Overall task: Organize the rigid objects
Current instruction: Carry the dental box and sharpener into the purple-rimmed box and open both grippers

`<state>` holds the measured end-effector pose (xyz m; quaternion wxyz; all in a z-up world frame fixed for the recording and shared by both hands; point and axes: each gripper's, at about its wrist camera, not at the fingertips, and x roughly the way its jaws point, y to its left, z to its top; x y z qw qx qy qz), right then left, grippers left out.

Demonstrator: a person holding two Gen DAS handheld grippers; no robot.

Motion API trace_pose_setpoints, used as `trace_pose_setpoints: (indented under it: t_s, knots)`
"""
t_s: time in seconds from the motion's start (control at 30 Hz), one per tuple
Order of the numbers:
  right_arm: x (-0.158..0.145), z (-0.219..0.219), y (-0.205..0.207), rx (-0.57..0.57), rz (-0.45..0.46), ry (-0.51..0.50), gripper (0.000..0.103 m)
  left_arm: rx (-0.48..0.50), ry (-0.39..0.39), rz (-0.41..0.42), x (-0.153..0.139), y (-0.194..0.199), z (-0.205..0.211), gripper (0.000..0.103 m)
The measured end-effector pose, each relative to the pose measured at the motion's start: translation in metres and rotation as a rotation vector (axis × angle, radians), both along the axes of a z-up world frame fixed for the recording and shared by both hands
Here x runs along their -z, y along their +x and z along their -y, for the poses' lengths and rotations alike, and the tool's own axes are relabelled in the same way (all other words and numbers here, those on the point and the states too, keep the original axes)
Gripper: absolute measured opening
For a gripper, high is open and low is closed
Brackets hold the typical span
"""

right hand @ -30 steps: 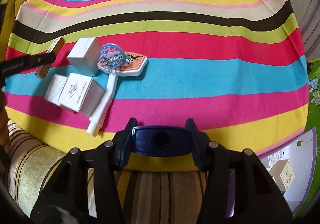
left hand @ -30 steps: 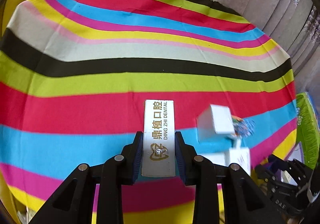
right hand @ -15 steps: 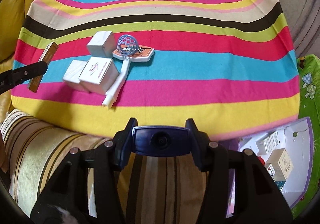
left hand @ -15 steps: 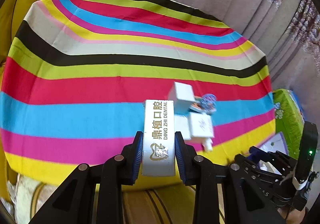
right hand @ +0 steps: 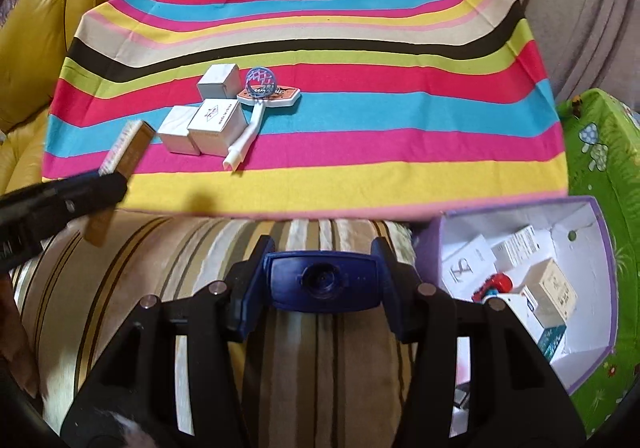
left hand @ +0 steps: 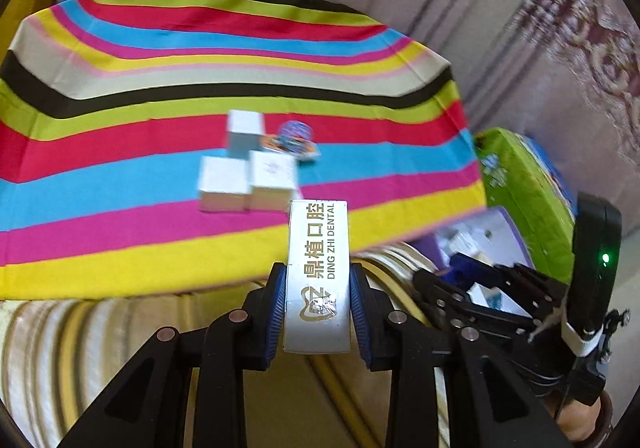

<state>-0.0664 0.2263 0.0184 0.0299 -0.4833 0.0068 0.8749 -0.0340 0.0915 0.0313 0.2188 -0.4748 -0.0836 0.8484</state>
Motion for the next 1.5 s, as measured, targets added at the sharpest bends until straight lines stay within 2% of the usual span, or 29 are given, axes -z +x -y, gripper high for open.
trace_pose_setpoints:
  t_s: [0.4, 1.0, 1.33, 1.43, 1.47, 1.5]
  knots:
    - [-0.012, -0.038, 0.035, 0.085, -0.022, -0.056, 0.054, 0.174, 0.020, 0.012, 0.001, 0.021, -0.060, 0.032]
    - [-0.011, -0.127, 0.068, 0.296, -0.012, -0.038, 0.054, 0.437, -0.043, 0.070, 0.019, 0.034, -0.166, 0.032]
    - [-0.002, -0.151, 0.077, 0.362, 0.017, -0.021, 0.054, 0.557, -0.089, 0.076, 0.030, 0.045, -0.213, 0.033]
    - [0.001, -0.158, 0.079, 0.388, 0.028, -0.019, 0.055, 0.567, -0.094, 0.093, 0.034, 0.045, -0.215, 0.041]
    - [0.002, -0.160, 0.080, 0.397, 0.033, -0.022, 0.058, 0.564, -0.092, 0.096, 0.035, 0.044, -0.214, 0.045]
    - [0.004, -0.161, 0.080, 0.404, 0.036, -0.025, 0.065, 0.559, -0.088, 0.099, 0.035, 0.044, -0.213, 0.047]
